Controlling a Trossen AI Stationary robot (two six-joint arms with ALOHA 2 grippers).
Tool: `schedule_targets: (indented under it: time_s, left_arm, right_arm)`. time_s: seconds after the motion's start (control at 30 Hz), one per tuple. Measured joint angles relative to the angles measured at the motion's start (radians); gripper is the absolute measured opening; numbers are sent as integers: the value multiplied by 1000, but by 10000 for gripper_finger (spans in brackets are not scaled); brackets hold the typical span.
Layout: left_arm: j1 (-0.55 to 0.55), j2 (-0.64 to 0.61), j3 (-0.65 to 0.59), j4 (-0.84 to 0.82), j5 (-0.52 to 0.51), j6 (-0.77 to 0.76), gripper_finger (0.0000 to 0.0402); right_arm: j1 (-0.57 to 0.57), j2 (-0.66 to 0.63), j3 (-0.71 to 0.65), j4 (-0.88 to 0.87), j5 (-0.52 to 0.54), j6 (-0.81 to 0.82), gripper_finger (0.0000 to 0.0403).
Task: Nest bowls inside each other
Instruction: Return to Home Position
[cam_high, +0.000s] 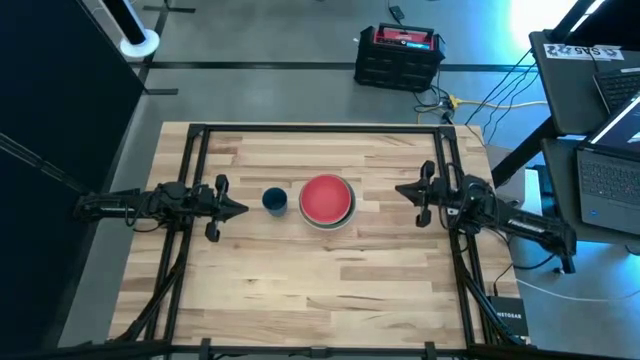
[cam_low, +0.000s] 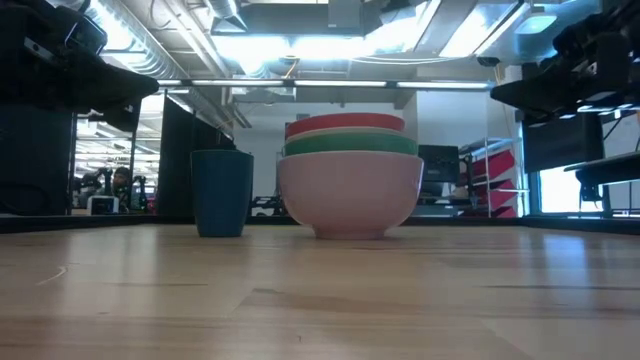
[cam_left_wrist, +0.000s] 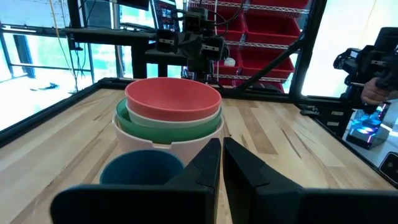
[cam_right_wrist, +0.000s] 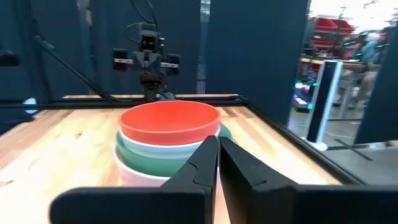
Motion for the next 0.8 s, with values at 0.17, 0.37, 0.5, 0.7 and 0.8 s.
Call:
schedule_targets:
  time_s: [0.17,0.37,0.5,0.7,0.8]
  left_arm:
    - [0,0,0,0,0,0,0]
    - [0,0,0,0,0,0,0]
    - [0,0,0,0,0,0,0]
    - [0,0,0,0,0,0,0]
    - [0,0,0,0,0,0,0]
  right_arm:
    - [124,0,0,-1,152,-39,0]
    - [207,0,0,-23,175,-41,0]
    - [204,0,0,-36,126,-37,0]
    - [204,0,0,-35,126,-38,0]
    - [204,0,0,-35,126,-38,0]
